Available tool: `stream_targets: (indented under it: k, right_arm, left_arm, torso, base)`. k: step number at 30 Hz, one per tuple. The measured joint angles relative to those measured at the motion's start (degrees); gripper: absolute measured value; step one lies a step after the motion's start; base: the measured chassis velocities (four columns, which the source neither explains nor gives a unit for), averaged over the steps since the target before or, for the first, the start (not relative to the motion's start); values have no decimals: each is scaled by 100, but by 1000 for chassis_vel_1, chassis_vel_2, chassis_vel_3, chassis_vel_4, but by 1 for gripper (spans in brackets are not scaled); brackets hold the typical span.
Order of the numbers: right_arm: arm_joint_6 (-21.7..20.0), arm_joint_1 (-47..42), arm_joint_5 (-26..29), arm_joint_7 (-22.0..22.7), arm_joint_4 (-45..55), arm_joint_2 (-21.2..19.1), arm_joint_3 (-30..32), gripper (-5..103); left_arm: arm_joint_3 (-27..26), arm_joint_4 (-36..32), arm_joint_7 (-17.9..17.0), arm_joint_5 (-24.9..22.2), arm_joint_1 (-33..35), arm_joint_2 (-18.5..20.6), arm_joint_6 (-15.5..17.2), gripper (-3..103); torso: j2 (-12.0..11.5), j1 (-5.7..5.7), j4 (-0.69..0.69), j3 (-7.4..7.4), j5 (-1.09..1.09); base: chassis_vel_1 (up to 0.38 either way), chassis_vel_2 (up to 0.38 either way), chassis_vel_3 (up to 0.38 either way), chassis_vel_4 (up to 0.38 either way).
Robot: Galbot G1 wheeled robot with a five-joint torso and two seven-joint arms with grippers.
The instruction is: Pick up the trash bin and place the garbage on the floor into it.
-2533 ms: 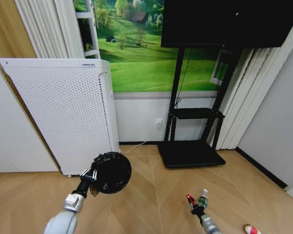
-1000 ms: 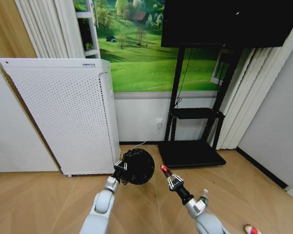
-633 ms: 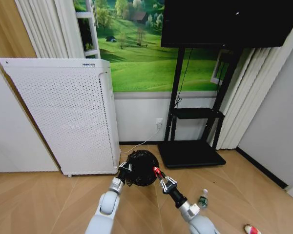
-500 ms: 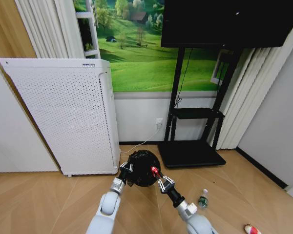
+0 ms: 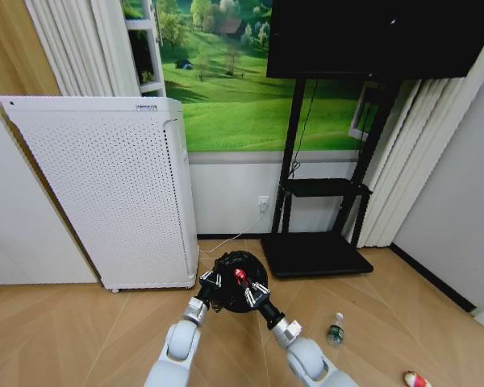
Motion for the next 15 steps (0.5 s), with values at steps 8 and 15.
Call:
stream_targets:
  k: [8, 15]
  right_arm:
    - [-36, 12, -137, -8, -112, -71, 94, 54]
    - [-42, -60, -135, 88, -118, -139, 223, 70]
  left_arm:
    - [25, 25, 3, 48, -5, -67, 0, 6]
    - [41, -35, 7, 15, -19, -56, 0, 6]
  torso:
    - [0, 0, 0, 0, 1]
    - [0, 0, 0, 0, 1]
  base:
    - [0, 0, 0, 0]
    - [0, 0, 0, 0]
